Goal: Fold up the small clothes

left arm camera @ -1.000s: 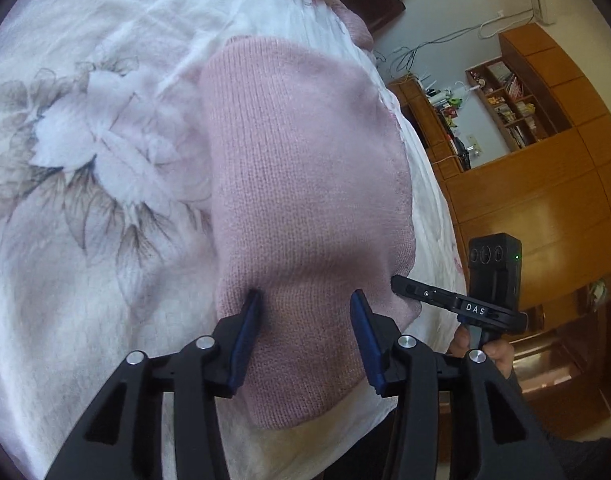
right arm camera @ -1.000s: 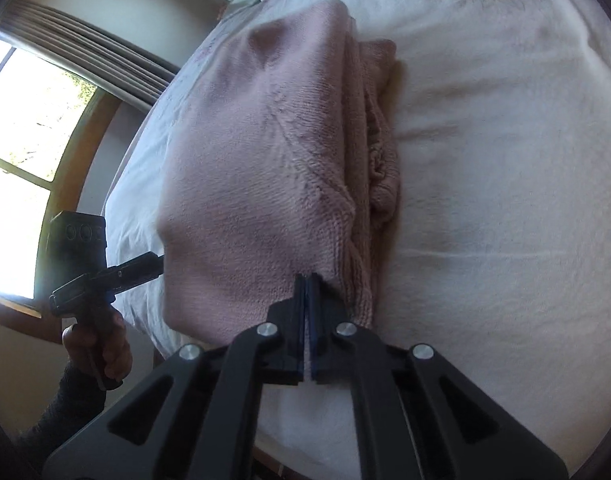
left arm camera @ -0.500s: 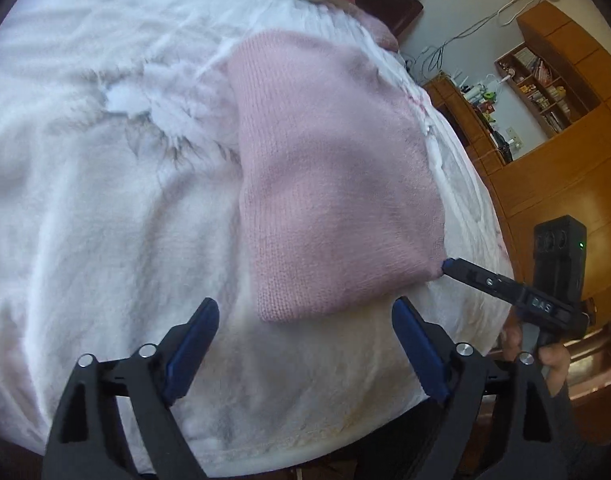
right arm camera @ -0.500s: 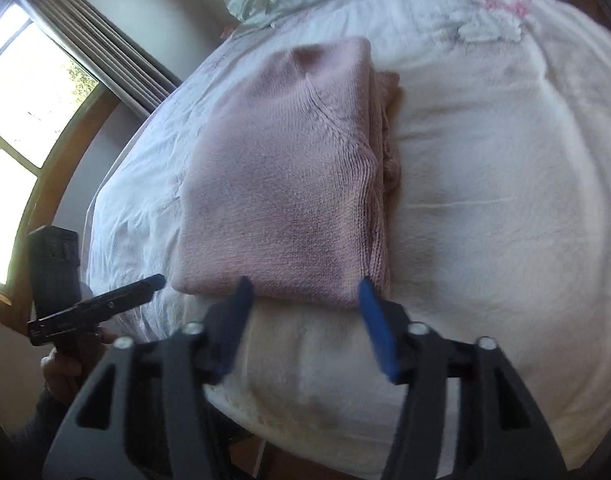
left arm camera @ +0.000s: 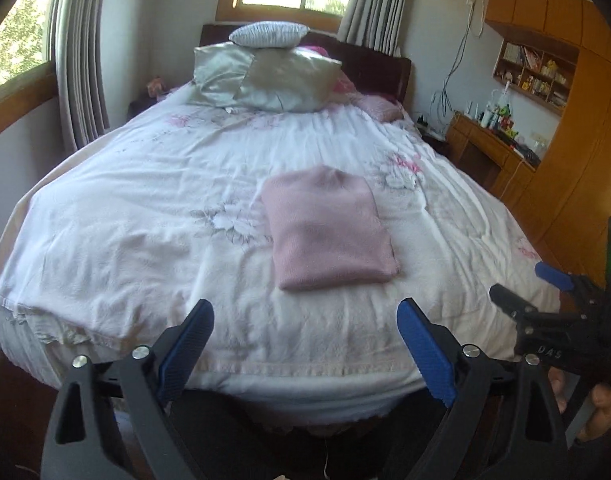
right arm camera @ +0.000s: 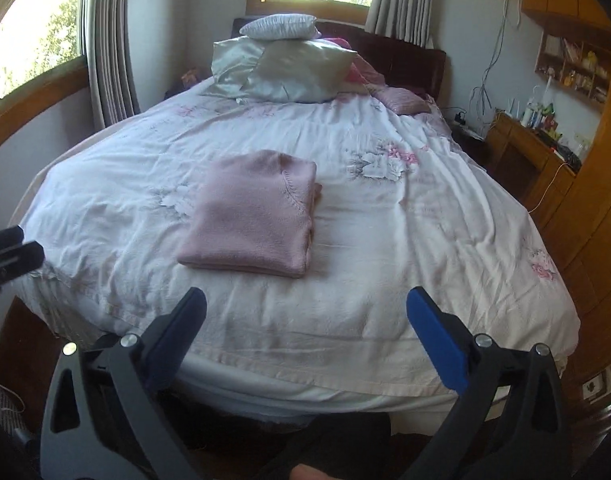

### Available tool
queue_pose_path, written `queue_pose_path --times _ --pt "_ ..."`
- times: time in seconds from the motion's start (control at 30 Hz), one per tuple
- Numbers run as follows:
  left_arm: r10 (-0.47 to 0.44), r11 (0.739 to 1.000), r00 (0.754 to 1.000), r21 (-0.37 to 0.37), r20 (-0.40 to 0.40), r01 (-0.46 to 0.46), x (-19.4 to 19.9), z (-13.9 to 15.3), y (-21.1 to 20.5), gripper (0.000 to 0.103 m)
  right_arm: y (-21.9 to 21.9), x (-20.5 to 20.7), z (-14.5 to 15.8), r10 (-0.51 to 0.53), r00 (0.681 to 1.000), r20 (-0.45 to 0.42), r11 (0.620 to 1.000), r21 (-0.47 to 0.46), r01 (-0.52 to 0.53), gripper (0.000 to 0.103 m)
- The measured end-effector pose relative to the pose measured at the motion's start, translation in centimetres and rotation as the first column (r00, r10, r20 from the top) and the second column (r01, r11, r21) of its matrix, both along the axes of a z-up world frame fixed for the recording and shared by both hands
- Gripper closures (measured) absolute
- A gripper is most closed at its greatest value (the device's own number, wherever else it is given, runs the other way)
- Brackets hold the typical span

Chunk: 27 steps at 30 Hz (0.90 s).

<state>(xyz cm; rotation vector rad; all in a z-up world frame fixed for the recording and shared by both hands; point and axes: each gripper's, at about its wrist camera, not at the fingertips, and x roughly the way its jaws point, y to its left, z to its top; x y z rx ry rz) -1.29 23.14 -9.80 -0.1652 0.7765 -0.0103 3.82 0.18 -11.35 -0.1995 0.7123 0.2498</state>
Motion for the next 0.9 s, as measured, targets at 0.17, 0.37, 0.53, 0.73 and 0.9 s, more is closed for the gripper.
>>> queue_pose_path --times 0.17,0.37,0.53,0.73,0.9 --pt "0.026 0.989 0.997 0.141 0.076 -0.037 -6.0 6.2 -2.1 0.01 -1.0 -5.4 5.7 -0.014 0.996 0.093 0.999 0.037 0.011 0.003" --pt "0.101 0.988 0.994 0.109 0.038 -0.105 -8.8 5.9 -2.5 0.01 -0.9 -7.9 5.1 -0.047 0.999 0.026 0.998 0.047 0.045 0.003" --pt "0.065 0.99 0.997 0.127 -0.028 -0.061 -9.2 4.4 -3.9 0.01 -0.1 -9.5 4.7 -0.045 0.999 0.024 0.999 0.019 0.045 0.003" --pt "0.071 0.991 0.997 0.115 -0.024 -0.068 -10.0 4.8 -4.1 0.01 0.2 -9.7 4.8 -0.048 0.998 0.028 0.999 0.012 0.048 0.003" --pt "0.076 0.991 0.997 0.112 -0.029 -0.072 -10.0 4.6 -3.8 0.01 0.5 -9.8 4.7 -0.049 0.999 0.022 0.999 0.004 0.049 0.003"
